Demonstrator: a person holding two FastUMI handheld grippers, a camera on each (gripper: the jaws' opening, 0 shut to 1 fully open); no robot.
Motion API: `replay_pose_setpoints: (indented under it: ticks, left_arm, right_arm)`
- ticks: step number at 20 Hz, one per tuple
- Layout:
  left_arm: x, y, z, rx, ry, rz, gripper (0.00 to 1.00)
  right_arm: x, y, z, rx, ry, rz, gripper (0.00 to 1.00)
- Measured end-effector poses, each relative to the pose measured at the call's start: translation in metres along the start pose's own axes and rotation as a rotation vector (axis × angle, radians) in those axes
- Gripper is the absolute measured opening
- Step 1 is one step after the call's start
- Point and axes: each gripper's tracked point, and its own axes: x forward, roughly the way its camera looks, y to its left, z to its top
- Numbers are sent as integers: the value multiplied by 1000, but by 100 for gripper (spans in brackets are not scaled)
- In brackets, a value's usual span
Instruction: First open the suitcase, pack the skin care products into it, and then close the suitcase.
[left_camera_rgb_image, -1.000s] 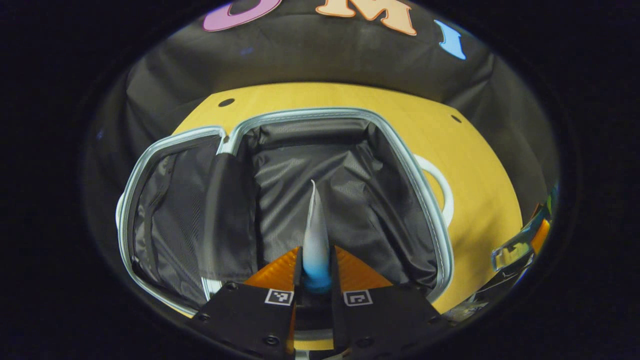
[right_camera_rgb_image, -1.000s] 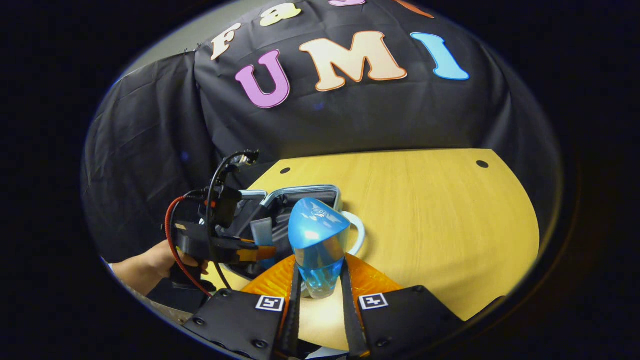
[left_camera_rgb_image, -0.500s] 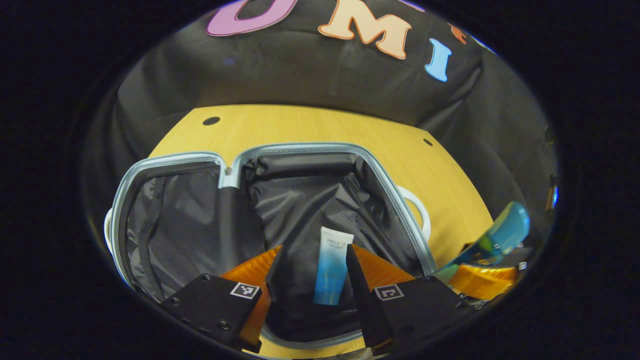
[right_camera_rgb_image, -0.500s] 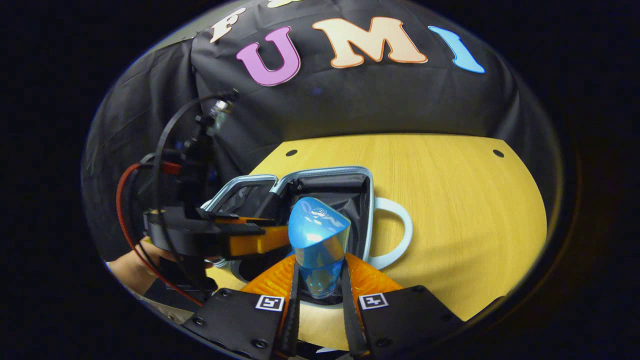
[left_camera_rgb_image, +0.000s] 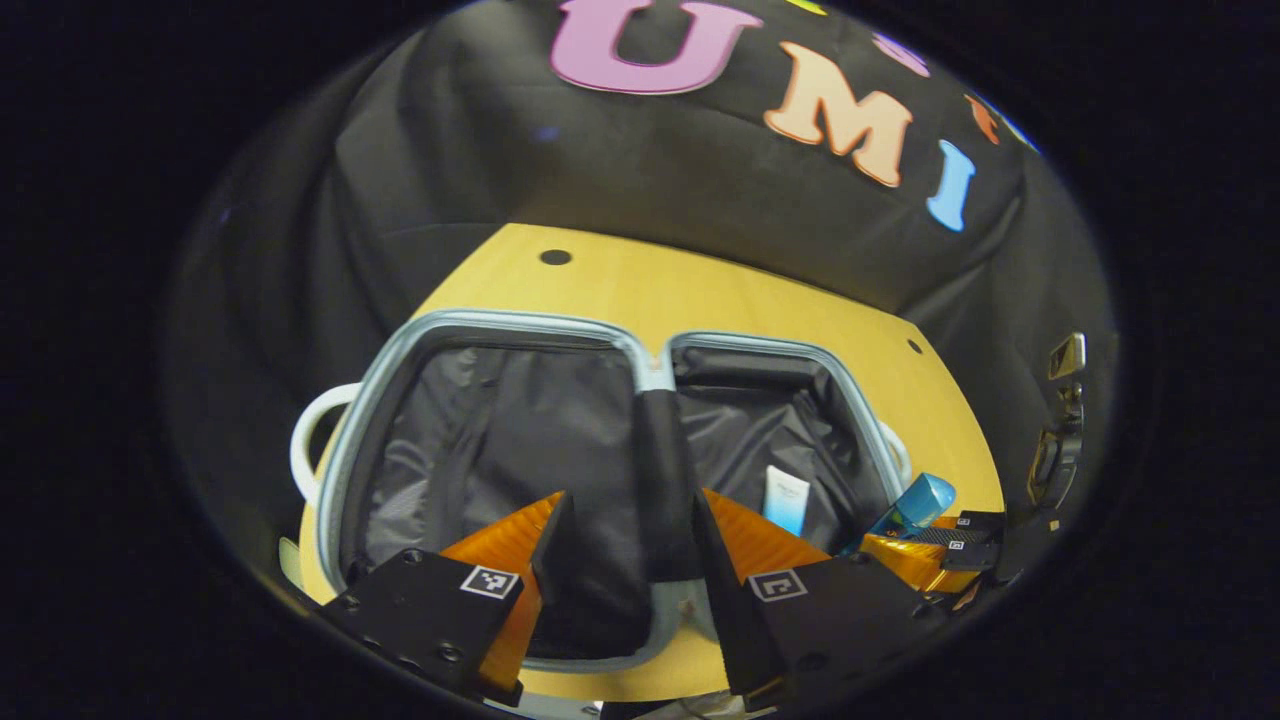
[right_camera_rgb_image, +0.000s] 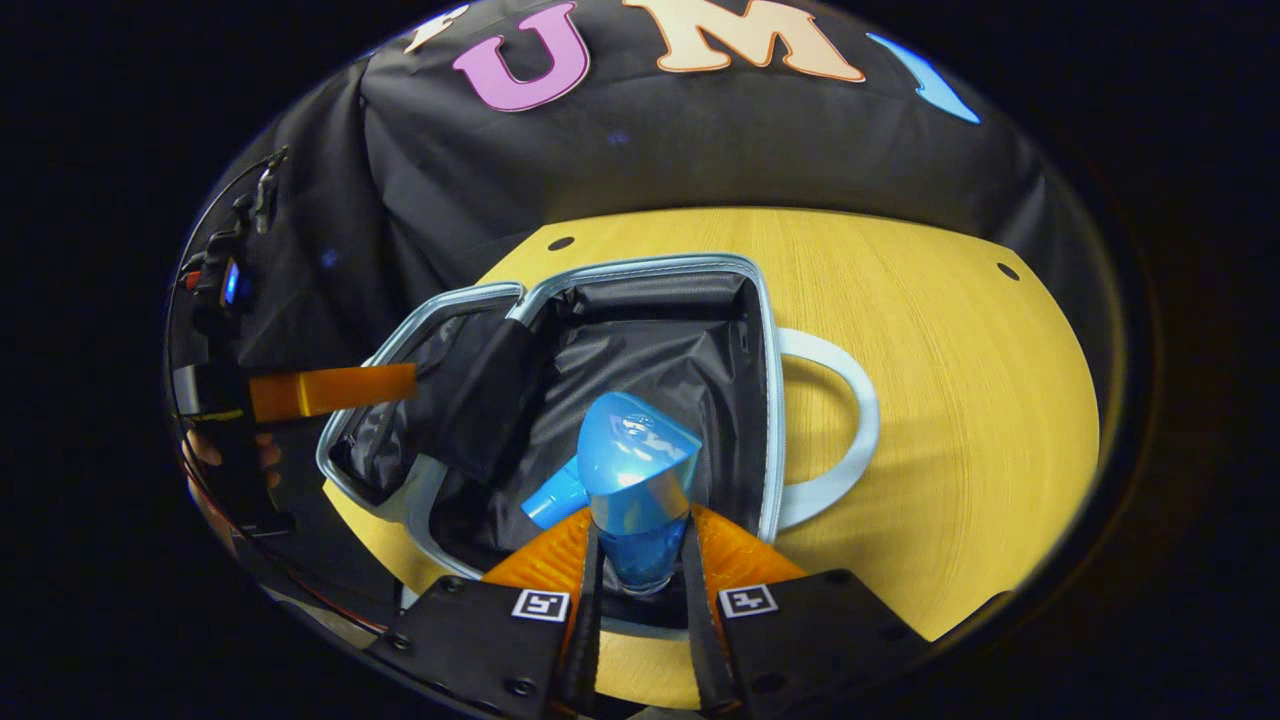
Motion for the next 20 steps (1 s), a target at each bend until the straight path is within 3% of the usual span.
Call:
replay_pose_setpoints:
  ticks: [3, 6, 8, 10, 12, 13, 15, 16, 17, 18, 19, 20]
  left_arm:
    - [-9, 44, 2, -57, -9, 64, 69]
    - [-18, 88, 6, -100, -21, 130, 68]
    - [-22, 118, 13, -117, -38, 184, 73]
    - [-23, 148, 27, -130, -69, 230, 68]
    - [-20, 175, 38, -139, -86, 276, 68]
    - [-18, 188, 41, -149, -81, 291, 72]
    - [-12, 210, 44, -180, -69, 309, 68]
    - [-7, 217, 41, -193, -52, 312, 68]
    - [-2, 225, 37, -201, -33, 315, 68]
    - [3, 233, 31, -206, -8, 321, 69]
    - [12, 238, 24, -213, 18, 329, 69]
    - [21, 241, 17, -227, 41, 334, 68]
  right_arm:
    - [9, 0, 9, -3, -21, -16, 43]
    - [10, -2, 33, -1, -85, -42, 41]
    - [10, 2, 50, 14, -126, -24, 72]
    - [8, 1, 63, 7, -151, -28, 98]
    - [7, 3, 69, 11, -165, -23, 99]
    - [6, 4, 69, 9, -165, -24, 98]
    - [4, 2, 71, -1, -164, -32, 98]
    - [3, 1, 73, -4, -163, -37, 94]
    - [3, -2, 73, -5, -164, -43, 98]
    - [1, -5, 75, -3, -166, -49, 93]
    - [0, -8, 75, 1, -169, -57, 98]
    - [-1, -11, 77, 5, -173, -69, 93]
